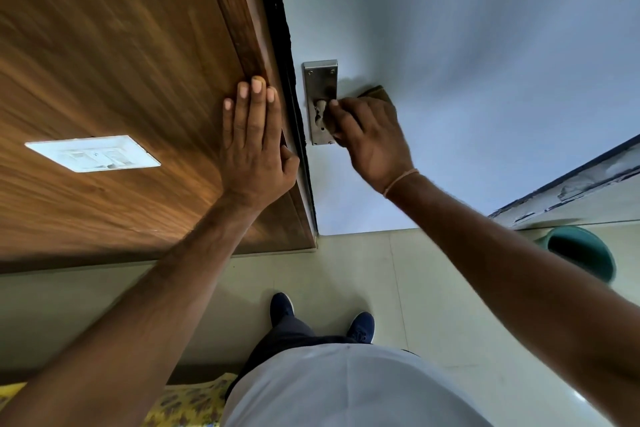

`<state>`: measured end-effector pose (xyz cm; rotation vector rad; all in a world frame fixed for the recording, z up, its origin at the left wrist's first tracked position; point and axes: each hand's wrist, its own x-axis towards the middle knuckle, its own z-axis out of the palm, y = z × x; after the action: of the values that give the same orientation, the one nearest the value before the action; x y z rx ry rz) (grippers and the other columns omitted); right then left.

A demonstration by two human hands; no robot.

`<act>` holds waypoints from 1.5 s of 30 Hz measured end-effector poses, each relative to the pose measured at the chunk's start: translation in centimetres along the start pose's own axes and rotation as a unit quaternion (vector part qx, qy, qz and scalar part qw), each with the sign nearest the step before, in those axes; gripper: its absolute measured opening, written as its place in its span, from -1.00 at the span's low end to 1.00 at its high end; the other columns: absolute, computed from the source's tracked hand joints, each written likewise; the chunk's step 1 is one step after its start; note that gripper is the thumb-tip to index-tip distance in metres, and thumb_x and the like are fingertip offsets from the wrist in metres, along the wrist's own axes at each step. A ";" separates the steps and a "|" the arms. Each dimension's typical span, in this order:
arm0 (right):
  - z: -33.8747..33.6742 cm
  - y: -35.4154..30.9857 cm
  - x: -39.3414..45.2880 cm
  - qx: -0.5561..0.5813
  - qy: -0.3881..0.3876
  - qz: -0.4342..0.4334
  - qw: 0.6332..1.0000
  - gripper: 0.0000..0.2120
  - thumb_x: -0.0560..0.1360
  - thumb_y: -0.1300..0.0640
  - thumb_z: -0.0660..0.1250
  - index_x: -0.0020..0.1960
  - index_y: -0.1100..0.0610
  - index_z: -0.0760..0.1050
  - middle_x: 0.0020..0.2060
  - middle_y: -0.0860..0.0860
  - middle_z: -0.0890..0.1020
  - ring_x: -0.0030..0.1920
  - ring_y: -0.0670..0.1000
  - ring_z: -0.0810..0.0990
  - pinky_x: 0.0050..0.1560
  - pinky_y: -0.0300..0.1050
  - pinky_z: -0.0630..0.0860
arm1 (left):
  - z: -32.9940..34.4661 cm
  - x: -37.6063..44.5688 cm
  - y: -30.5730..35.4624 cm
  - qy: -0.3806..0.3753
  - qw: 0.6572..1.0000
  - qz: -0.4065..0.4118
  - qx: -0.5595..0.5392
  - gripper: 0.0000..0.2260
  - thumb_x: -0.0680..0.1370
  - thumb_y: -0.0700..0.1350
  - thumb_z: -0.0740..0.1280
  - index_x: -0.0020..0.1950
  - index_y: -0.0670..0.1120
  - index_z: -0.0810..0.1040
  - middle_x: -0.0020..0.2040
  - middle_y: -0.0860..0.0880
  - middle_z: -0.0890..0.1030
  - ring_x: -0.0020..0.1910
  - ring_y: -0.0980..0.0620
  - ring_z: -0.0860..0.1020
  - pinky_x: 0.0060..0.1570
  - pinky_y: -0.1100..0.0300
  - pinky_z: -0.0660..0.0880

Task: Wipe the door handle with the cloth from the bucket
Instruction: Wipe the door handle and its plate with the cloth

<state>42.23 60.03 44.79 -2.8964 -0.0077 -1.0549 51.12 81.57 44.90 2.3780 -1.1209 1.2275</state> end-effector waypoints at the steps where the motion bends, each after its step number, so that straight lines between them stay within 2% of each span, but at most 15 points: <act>1: -0.3 1.3 -0.4 0.007 0.009 -0.015 1.000 -0.62 0.63 0.27 0.33 0.45 0.25 0.54 0.21 0.22 0.66 0.13 0.28 0.62 0.25 0.16 0.53 | 0.0 0.0 0.0 0.001 1.000 0.000 -0.001 -0.09 0.49 -0.12 0.42 0.71 -0.26 0.01 0.60 -0.37 0.32 0.64 -0.33 0.20 0.68 -0.23 0.12; 7: 0.5 0.6 0.6 0.044 0.042 -0.060 0.996 -0.63 0.62 0.31 0.41 0.42 0.21 0.59 0.20 0.19 0.69 0.13 0.25 0.64 0.20 0.18 0.57 | -0.1 0.0 0.1 0.000 1.000 -0.002 0.001 -0.10 0.47 -0.11 0.44 0.71 -0.29 0.05 0.60 -0.37 0.31 0.64 -0.32 0.18 0.68 -0.21 0.10; 13: 2.0 -1.6 2.2 0.009 0.057 -0.190 0.980 -0.79 0.71 0.22 0.34 0.24 0.13 0.71 0.22 0.11 0.71 0.29 0.22 0.66 0.37 0.09 0.52 | -0.2 0.0 -0.2 -0.010 1.000 -0.004 0.000 -0.02 0.45 -0.09 0.52 0.71 -0.27 0.03 0.61 -0.37 0.31 0.65 -0.31 0.17 0.68 -0.22 0.11; 16: 1.8 -0.8 2.3 -0.009 0.053 -0.216 0.975 -0.75 0.72 0.23 0.28 0.30 0.12 0.67 0.26 0.10 0.69 0.32 0.21 0.64 0.38 0.13 0.52 | -0.3 0.1 0.0 -0.007 1.000 -0.003 0.003 -0.05 0.47 -0.10 0.50 0.71 -0.27 0.02 0.61 -0.37 0.31 0.64 -0.31 0.19 0.69 -0.20 0.10; 19: 1.3 0.1 1.3 -0.012 0.052 -0.139 0.989 -0.65 0.69 0.25 0.31 0.46 0.13 0.56 0.30 0.14 0.66 0.25 0.24 0.64 0.34 0.21 0.52 | -0.6 0.1 0.0 -0.011 1.000 -0.003 0.003 -0.12 0.52 -0.11 0.42 0.71 -0.26 0.01 0.61 -0.37 0.31 0.65 -0.32 0.18 0.69 -0.20 0.10; 22: 0.6 0.9 0.3 -0.031 0.033 -0.062 0.997 -0.60 0.65 0.22 0.31 0.48 0.20 0.51 0.24 0.17 0.66 0.12 0.25 0.63 0.26 0.18 0.51 | -0.8 0.0 0.1 -0.017 1.000 -0.006 0.010 -0.16 0.52 -0.12 0.41 0.70 -0.29 0.08 0.61 -0.37 0.31 0.64 -0.31 0.18 0.68 -0.21 0.11; 28: -0.8 3.7 -1.2 -0.015 -0.046 0.005 0.999 -0.75 0.70 0.02 0.23 0.24 0.12 0.57 0.09 0.08 0.63 -0.01 0.22 0.55 0.00 0.08 0.45 | -1.1 0.3 0.4 -0.028 0.999 -0.016 0.023 -0.17 0.48 -0.13 0.44 0.67 -0.33 0.16 0.60 -0.39 0.32 0.63 -0.34 0.20 0.67 -0.23 0.15; 33: -0.5 2.0 -1.8 0.148 -0.018 0.164 0.975 -0.84 0.71 0.11 0.18 0.10 0.08 0.54 0.05 -0.01 0.63 0.03 0.15 0.54 0.08 0.12 0.48 | -1.2 0.3 0.6 -0.031 0.999 -0.017 0.023 -0.17 0.48 -0.14 0.44 0.66 -0.33 0.16 0.60 -0.39 0.31 0.63 -0.34 0.20 0.66 -0.24 0.16; 35: -0.6 0.3 -1.5 0.248 0.038 0.278 0.927 -0.82 0.71 0.17 0.12 0.08 0.04 0.49 0.01 -0.03 0.63 0.03 0.13 0.60 0.08 0.14 0.53 | -1.3 0.4 0.4 -0.032 0.999 -0.015 0.023 -0.18 0.49 -0.14 0.44 0.66 -0.33 0.16 0.60 -0.39 0.31 0.64 -0.33 0.20 0.66 -0.24 0.17; 37: -1.0 -1.7 -0.5 0.353 0.090 0.411 0.836 -0.84 0.73 0.09 0.08 0.13 -0.01 0.43 0.02 0.02 0.63 -0.09 0.17 0.69 -0.09 0.16 0.67 | -1.4 0.3 0.3 -0.032 0.999 -0.011 0.025 -0.19 0.50 -0.14 0.44 0.66 -0.32 0.16 0.60 -0.38 0.31 0.64 -0.32 0.20 0.65 -0.25 0.19; 39: -0.7 -2.6 0.8 0.476 0.130 0.563 0.662 -0.79 0.75 0.00 0.07 0.18 0.06 0.42 0.03 0.15 0.65 -0.26 0.25 0.69 -0.34 0.09 0.69 | -1.4 0.3 0.3 -0.033 0.999 -0.010 0.027 -0.19 0.50 -0.14 0.44 0.66 -0.32 0.16 0.60 -0.38 0.32 0.63 -0.32 0.20 0.65 -0.25 0.20; 41: 0.0 -2.0 1.8 0.575 0.177 0.647 0.468 -0.67 0.69 -0.06 0.13 0.18 0.19 0.47 0.04 0.24 0.64 -0.19 0.30 0.72 -0.34 0.08 0.63 | -1.3 0.2 0.4 -0.032 0.999 -0.013 0.029 -0.19 0.50 -0.13 0.43 0.67 -0.32 0.16 0.61 -0.38 0.32 0.63 -0.32 0.21 0.65 -0.24 0.19; 42: 0.3 -1.8 2.3 0.611 0.198 0.656 0.397 -0.66 0.67 -0.06 0.16 0.13 0.23 0.48 0.03 0.24 0.62 -0.19 0.28 0.73 -0.31 0.05 0.58 | -1.3 0.2 0.4 -0.030 0.999 -0.015 0.030 -0.19 0.51 -0.13 0.43 0.67 -0.32 0.16 0.60 -0.38 0.32 0.63 -0.32 0.21 0.66 -0.23 0.18; 44: 0.4 -2.2 3.0 0.662 0.245 0.644 0.296 -0.69 0.71 -0.06 0.17 -0.01 0.17 0.47 -0.02 0.22 0.59 -0.34 0.15 0.67 -0.27 -0.04 0.49 | -1.2 0.2 0.5 -0.029 0.999 -0.016 0.031 -0.21 0.52 -0.11 0.41 0.66 -0.32 0.16 0.59 -0.38 0.33 0.63 -0.33 0.20 0.66 -0.22 0.16; 45: 0.3 -2.5 3.2 0.684 0.262 0.628 0.263 -0.68 0.73 -0.08 0.17 -0.02 0.14 0.46 -0.05 0.21 0.61 -0.42 0.09 0.60 -0.28 -0.08 0.45 | -1.1 0.2 0.5 -0.030 0.999 -0.016 0.032 -0.21 0.52 -0.10 0.40 0.66 -0.32 0.16 0.59 -0.39 0.33 0.63 -0.33 0.20 0.66 -0.23 0.16</act>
<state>44.82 62.51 46.80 -0.2907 0.7615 -0.6609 50.19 81.73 45.68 2.4846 -1.0730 1.2064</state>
